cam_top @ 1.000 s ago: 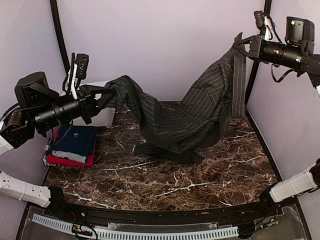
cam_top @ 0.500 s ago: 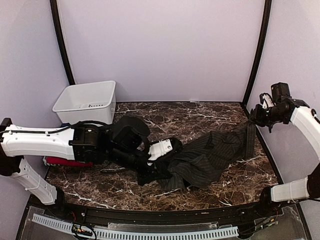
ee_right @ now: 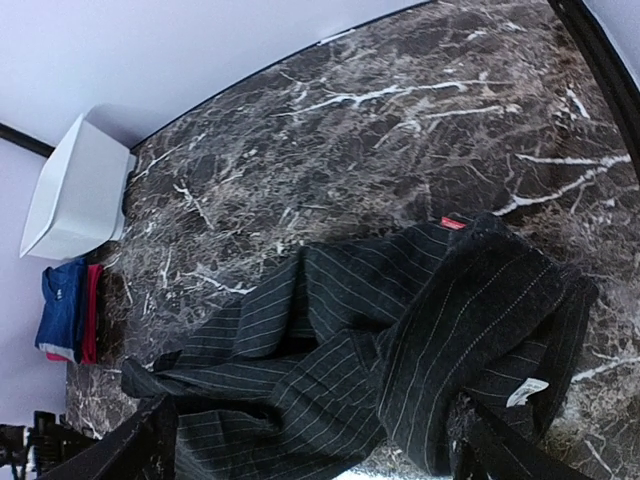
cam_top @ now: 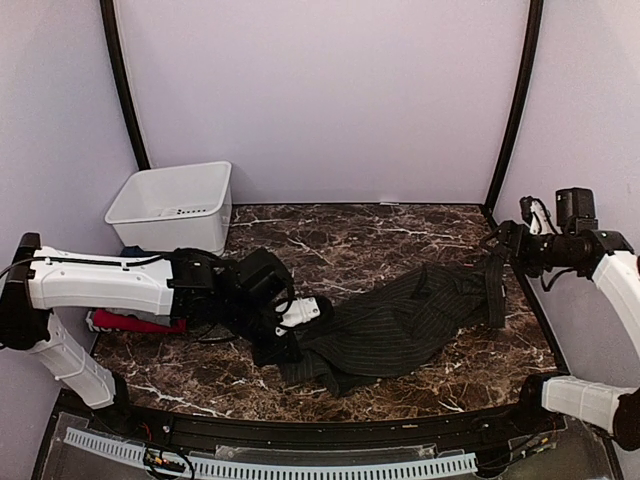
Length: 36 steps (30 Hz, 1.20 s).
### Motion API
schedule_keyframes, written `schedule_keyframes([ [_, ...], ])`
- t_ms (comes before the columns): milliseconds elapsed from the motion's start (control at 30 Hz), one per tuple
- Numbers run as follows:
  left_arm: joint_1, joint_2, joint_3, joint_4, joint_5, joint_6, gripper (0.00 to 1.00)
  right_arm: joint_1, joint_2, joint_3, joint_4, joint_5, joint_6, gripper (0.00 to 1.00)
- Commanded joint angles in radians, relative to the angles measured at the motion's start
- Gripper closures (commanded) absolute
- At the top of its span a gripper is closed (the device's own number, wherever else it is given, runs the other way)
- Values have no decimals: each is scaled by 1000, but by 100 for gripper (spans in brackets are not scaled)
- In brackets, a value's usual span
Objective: Fold and stack the mixed laundry pile
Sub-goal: Adjust the crumpled shirt at the center of the board, then pick up the crumpled shirt from the center of the board.
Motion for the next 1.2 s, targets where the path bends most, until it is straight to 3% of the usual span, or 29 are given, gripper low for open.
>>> schedule_keyframes([
  [0,-12,3,-18,-119,-75,68,63,56,-23,44,27,-101,-61,9],
  [133,-10,-57,-12,-87,-45,39,46,180,25,88,-20,-68,-117,3],
  [233,12,-111,-27,-44,-20,12,40,301,58,135,-57,51,-142,1],
  [300,40,-126,-29,-9,-15,-21,37,351,80,162,-78,45,-169,2],
  [400,90,-120,-31,43,-23,-97,36,444,111,167,-56,-39,-179,6],
  [533,189,-121,-45,112,-72,-209,37,659,195,165,-62,88,-169,8],
  [700,308,-93,-61,195,20,-354,37,845,347,168,-70,200,-147,9],
  [1033,328,130,18,234,155,-378,34,987,624,218,-85,302,-112,7],
  [1167,326,180,9,280,222,-388,32,1016,670,220,-66,296,-112,18],
])
